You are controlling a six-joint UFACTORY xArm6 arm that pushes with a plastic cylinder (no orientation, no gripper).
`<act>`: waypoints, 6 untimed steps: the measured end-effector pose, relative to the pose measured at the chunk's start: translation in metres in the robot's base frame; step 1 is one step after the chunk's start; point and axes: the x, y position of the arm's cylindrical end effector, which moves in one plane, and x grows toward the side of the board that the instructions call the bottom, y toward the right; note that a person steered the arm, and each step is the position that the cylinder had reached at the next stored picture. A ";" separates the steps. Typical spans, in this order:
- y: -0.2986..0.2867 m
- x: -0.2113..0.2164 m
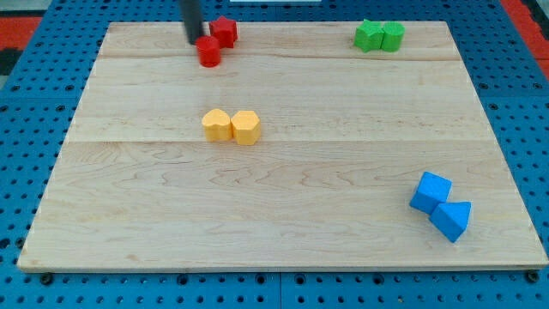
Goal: Move your arm towards top right
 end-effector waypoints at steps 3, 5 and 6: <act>-0.034 0.101; 0.215 0.119; 0.336 0.086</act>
